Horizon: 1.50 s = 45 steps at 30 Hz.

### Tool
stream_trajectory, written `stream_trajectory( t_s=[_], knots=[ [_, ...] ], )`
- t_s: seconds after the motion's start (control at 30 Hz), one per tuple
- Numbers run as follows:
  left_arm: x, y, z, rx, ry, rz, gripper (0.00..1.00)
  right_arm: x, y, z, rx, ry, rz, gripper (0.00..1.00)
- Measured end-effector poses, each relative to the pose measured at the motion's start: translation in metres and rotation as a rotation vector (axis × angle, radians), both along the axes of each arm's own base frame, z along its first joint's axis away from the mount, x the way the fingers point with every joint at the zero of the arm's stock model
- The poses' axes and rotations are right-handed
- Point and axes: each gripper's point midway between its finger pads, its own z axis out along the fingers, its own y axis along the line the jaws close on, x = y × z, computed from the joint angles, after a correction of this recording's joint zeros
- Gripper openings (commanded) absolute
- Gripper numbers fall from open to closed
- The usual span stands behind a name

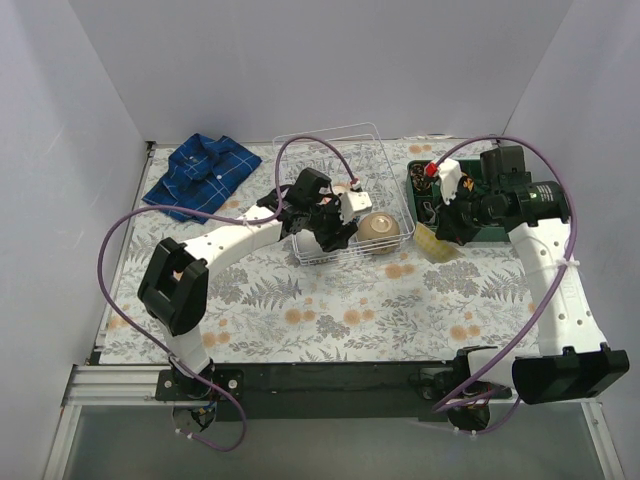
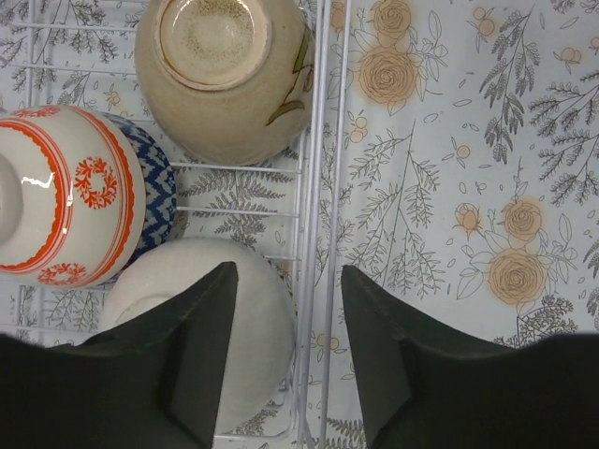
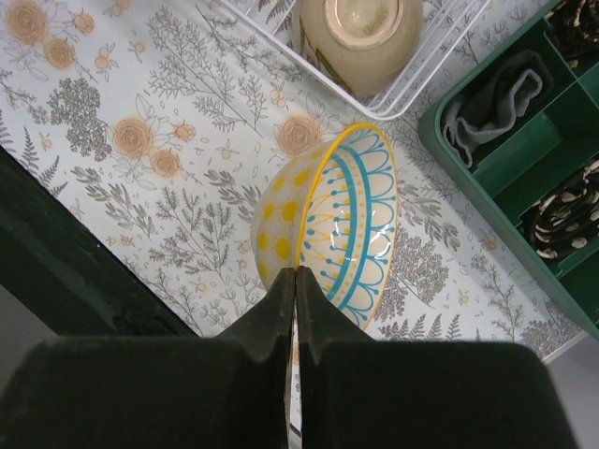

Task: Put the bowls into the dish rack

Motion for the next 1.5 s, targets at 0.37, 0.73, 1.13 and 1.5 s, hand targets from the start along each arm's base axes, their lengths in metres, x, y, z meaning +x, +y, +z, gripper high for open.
stream_trajectory(
  t_s=[0.37,0.73,1.13,1.5],
  knots=[
    [-0.005,-0.015,-0.01,0.01,0.034,-0.086,0.1,0.033,-0.004,0.003,0.028,0.006,-0.016,0.01],
    [-0.015,0.002,-0.014,0.079,-0.016,-0.166,0.0,0.052,0.025,0.026,0.193,-0.003,0.098,0.01],
    [-0.027,0.048,-0.015,0.165,-0.031,-0.135,0.28,0.07,0.058,0.031,0.379,0.075,0.207,0.01],
    [-0.005,0.05,0.054,0.018,-0.117,0.086,0.5,0.06,0.114,0.034,0.56,0.198,0.391,0.01]
  ],
)
